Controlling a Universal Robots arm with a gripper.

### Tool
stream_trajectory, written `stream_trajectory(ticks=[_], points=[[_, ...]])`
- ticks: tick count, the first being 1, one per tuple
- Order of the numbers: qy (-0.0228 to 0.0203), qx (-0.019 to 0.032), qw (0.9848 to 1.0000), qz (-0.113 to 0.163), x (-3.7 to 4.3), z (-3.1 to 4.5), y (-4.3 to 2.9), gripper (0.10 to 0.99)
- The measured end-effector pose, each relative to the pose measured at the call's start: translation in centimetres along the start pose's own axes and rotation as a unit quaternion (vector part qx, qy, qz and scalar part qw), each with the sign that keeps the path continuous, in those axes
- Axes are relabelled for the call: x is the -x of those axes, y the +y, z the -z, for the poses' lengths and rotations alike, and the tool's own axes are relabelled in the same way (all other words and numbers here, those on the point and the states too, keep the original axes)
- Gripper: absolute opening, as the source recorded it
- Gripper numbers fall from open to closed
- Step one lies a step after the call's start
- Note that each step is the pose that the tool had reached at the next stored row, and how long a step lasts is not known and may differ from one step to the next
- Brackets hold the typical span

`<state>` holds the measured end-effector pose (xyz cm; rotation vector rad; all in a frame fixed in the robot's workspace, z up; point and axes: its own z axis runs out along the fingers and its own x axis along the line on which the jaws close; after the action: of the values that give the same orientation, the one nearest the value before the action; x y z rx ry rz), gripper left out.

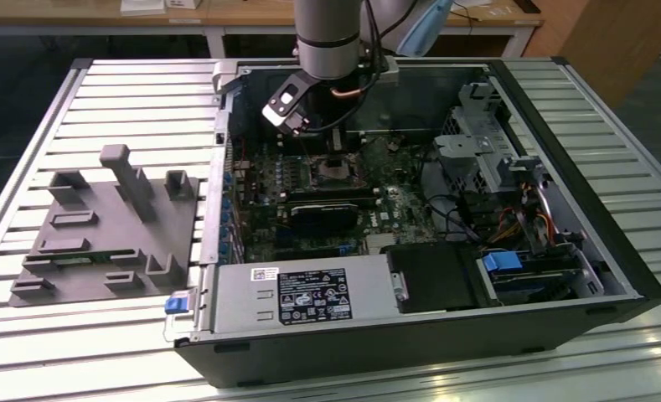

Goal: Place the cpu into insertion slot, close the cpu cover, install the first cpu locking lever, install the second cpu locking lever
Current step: 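Place the cpu into insertion slot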

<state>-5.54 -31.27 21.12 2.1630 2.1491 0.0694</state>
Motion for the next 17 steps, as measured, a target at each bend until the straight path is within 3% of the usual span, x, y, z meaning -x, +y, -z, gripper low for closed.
stream_trajectory(ticks=[4, 17], points=[[0.0003, 0.0002, 1.0, 0.0, 0.02, 0.65, 0.07, 0.102], [0.0002, 0.0002, 1.0, 0.0, 0.12, 3.77, 0.37, 0.102]])
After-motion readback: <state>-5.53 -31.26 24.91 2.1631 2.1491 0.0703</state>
